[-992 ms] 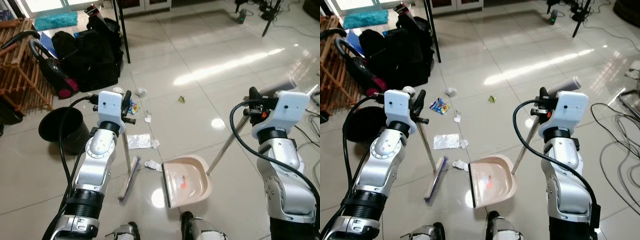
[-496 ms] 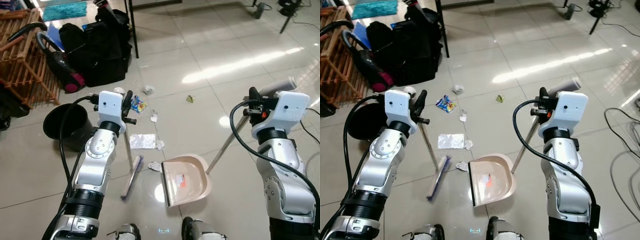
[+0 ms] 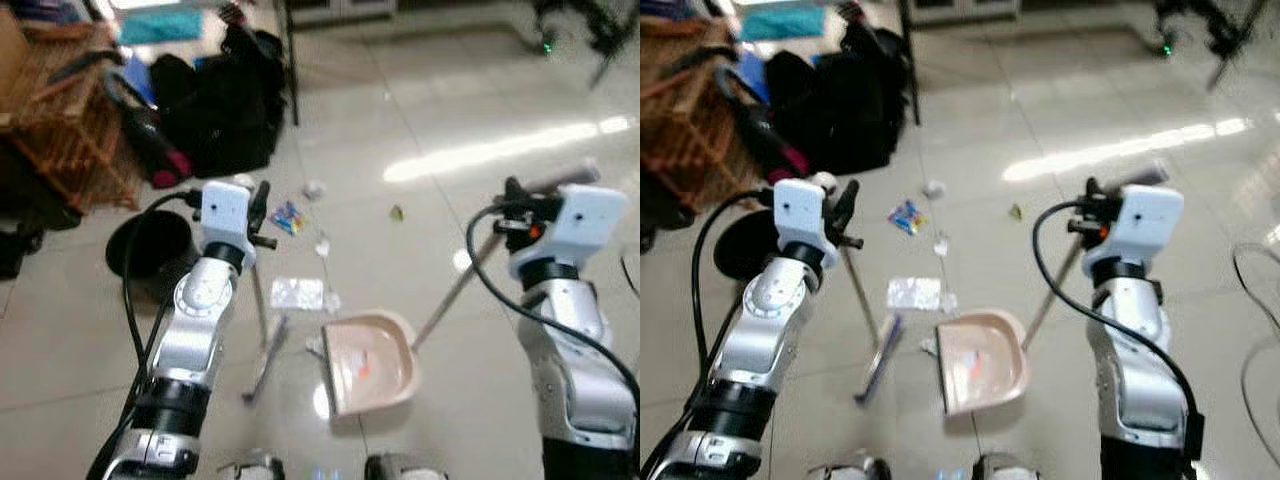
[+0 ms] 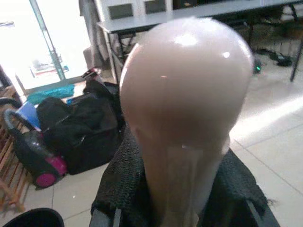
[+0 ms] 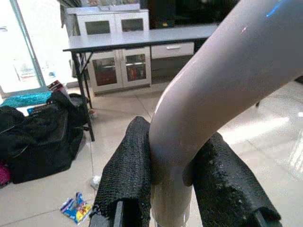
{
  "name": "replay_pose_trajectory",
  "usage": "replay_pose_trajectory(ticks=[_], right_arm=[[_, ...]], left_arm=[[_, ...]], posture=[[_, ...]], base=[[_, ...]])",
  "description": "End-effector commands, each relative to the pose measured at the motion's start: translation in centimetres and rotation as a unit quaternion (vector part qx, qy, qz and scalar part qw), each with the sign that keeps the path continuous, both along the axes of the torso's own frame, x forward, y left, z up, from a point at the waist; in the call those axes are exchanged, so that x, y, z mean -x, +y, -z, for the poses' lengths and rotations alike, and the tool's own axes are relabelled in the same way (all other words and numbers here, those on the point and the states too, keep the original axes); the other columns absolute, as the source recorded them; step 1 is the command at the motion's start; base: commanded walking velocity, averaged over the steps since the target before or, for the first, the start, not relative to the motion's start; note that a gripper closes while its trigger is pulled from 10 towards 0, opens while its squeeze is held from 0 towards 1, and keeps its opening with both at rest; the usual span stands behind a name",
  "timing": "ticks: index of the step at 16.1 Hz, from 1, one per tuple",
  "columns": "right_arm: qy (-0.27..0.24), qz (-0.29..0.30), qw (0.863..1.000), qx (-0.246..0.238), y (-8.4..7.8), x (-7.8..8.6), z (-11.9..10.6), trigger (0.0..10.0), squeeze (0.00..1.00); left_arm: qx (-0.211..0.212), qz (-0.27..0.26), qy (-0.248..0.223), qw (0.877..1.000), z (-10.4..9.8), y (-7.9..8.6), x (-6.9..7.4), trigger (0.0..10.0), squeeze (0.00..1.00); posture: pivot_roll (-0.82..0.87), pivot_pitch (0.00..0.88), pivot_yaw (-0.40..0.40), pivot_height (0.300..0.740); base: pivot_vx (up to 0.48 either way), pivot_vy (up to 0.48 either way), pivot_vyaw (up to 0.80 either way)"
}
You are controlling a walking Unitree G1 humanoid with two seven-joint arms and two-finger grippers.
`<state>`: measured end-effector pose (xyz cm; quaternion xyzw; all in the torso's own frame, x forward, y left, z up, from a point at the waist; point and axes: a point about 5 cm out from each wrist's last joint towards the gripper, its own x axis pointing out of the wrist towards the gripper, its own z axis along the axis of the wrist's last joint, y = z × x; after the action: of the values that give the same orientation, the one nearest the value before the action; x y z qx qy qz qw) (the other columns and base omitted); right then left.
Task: Sweep floor
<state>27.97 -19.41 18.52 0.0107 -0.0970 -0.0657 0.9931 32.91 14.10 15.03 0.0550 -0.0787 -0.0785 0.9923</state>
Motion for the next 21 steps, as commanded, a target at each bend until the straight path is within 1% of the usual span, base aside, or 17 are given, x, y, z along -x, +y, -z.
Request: replay_pose_trajectory(ticks=[1,4,14,18,21], right_arm=[[-0.019,-0.003,1.0,0.002,0.2,0.2,-0.6,10.0,0.0],[-0.018,-0.001,1.0,0.002,0.1,0.2,-0.6,10.0,0.0],[-0.025,0.013,1.0,0.006,-0.4,0.3,-0.8,10.0,0.0],[-0.025,0.011,1.0,0.012,-0.4,-0.2,-0.9,10.0,0.0],[-0.02,0.032,0.999,0.029,-1.1,-0.7,-0.5,10.0,0.0]], left_arm=[[-0.002,0.002,-0.023,1.0,-0.9,0.2,0.1,10.0,0.0],[-0.001,0.003,-0.022,1.0,-0.9,0.2,0.1,10.0,0.0],[0.003,0.011,-0.022,1.0,-0.7,-0.1,0.3,10.0,0.0],[-0.003,0.014,-0.017,1.0,-0.4,-0.2,0.4,10.0,0.0],[-0.013,0.016,-0.012,1.0,-0.2,0.0,0.2,10.0,0.0]], posture=[[-0.1,0.144,0.02,0.74],[-0.1,0.149,0.021,0.74],[-0.11,0.167,0.026,0.74],[-0.1,0.183,0.022,0.74],[-0.09,0.207,0.027,0.74]], base=[[0.375,0.0,0.0],[0.377,0.0,0.0],[0.0,0.0,0.0],[0.0,0.0,0.0],[0.0,0.0,0.0]])
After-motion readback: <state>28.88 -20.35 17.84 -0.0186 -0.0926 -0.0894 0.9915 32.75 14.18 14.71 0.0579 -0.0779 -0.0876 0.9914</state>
